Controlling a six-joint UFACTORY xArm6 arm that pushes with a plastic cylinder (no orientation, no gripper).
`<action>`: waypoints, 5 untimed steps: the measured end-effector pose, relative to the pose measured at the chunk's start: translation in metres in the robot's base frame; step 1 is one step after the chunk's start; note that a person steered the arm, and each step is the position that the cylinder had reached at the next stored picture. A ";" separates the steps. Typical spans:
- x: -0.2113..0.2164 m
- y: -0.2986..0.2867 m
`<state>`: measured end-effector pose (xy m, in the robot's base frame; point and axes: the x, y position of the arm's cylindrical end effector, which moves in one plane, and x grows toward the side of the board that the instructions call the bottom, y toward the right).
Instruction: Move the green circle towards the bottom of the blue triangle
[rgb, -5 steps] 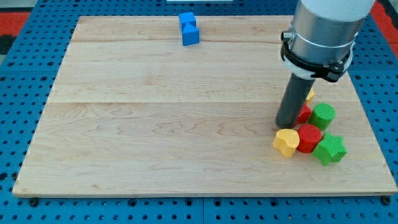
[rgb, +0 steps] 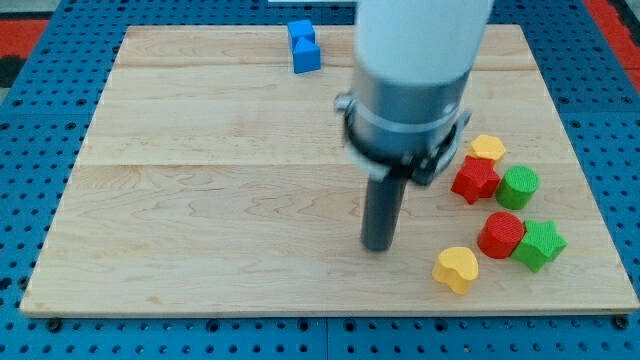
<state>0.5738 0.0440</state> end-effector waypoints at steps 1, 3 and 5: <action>0.045 -0.001; 0.043 0.130; 0.036 0.191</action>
<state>0.6093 0.2352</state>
